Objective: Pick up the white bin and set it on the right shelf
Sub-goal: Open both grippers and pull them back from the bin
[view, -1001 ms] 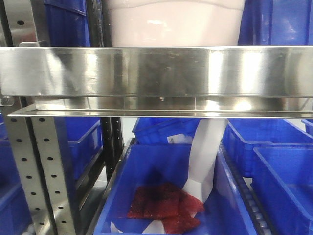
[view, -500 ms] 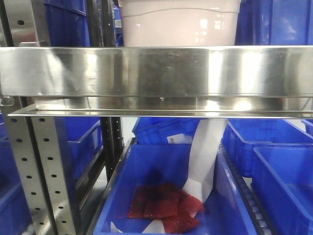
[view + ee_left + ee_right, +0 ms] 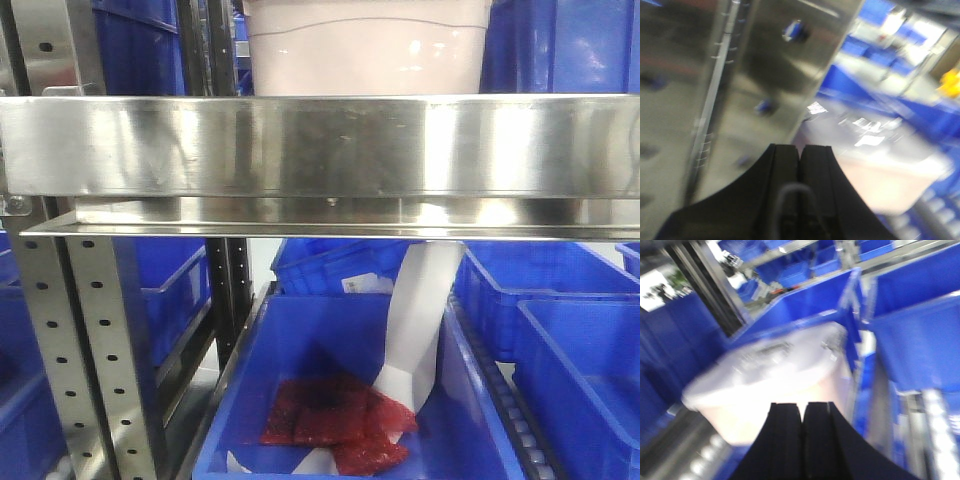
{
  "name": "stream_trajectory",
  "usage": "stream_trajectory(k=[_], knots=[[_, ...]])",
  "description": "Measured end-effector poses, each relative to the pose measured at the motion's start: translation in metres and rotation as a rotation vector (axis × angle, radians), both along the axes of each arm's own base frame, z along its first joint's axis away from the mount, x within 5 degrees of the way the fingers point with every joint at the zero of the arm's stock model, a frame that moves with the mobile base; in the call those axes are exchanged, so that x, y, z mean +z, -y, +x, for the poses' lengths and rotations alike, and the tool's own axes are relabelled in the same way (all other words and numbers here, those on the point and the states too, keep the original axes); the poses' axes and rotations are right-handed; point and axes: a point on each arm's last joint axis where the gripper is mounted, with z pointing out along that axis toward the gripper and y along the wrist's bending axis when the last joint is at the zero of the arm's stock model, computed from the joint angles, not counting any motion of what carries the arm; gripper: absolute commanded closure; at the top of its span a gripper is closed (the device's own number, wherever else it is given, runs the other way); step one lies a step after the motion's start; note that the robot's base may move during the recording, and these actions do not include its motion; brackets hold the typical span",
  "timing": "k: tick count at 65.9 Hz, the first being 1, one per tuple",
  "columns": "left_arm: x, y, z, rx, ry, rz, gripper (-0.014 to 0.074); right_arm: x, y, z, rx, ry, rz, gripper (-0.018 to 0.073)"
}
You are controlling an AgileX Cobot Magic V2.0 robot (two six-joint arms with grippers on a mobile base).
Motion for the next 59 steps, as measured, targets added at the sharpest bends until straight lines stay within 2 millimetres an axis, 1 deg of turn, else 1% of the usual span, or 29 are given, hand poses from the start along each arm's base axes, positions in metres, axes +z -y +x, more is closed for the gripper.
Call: stream_trajectory(k=[5,8,14,15,16,17,27,35,37,41,51,54,59], knots=[[-0.011,-0.001,-0.008,0.002,-0.027,0.029,0.0714,-0.008,-0.003,-0.013,0.001,-0.014,-0.027,0.0502],[-0.022,-0.001,-0.014,0.002,-0.056,0.035,0.0714,-0.014,-0.005,-0.022,0.004,-0.016,-0.067,0.0502],[-0.036,-0.004,-0.033,0.031,-0.061,0.043,0.0715,-0.024,-0.008,-0.040,-0.004,-0.006,-0.141,0.0503],[-0.041,-0.005,-0.036,0.038,-0.069,0.046,0.0715,-0.026,-0.008,-0.043,-0.007,-0.004,-0.151,0.0503],[-0.041,-0.007,-0.040,0.050,-0.058,0.045,0.0715,-0.028,-0.008,-0.047,-0.013,-0.001,-0.165,0.0503],[-0.046,-0.008,-0.043,0.058,-0.064,0.047,0.0715,-0.030,-0.008,-0.049,-0.017,0.001,-0.174,0.0503],[-0.071,-0.017,-0.083,0.139,-0.035,0.047,0.0714,-0.052,-0.010,-0.081,-0.078,0.013,-0.223,0.0503],[-0.091,-0.022,-0.114,0.159,-0.020,0.091,0.0713,-0.075,-0.012,-0.106,-0.121,0.009,-0.230,0.0503],[-0.100,-0.022,-0.122,0.158,-0.025,0.109,0.0713,-0.082,-0.014,-0.114,-0.129,0.010,-0.231,0.0503],[-0.109,-0.024,-0.139,0.156,-0.012,0.138,0.0713,-0.093,-0.017,-0.129,-0.137,0.016,-0.235,0.0503],[-0.123,-0.027,-0.180,0.160,0.073,0.170,0.0713,-0.113,-0.025,-0.164,-0.146,0.074,-0.255,0.0503],[-0.123,-0.027,-0.193,0.164,0.114,0.167,0.0713,-0.116,-0.028,-0.173,-0.145,0.098,-0.259,0.0503],[-0.128,-0.028,-0.208,0.167,0.157,0.164,0.0713,-0.120,-0.032,-0.187,-0.136,0.140,-0.266,0.0503]])
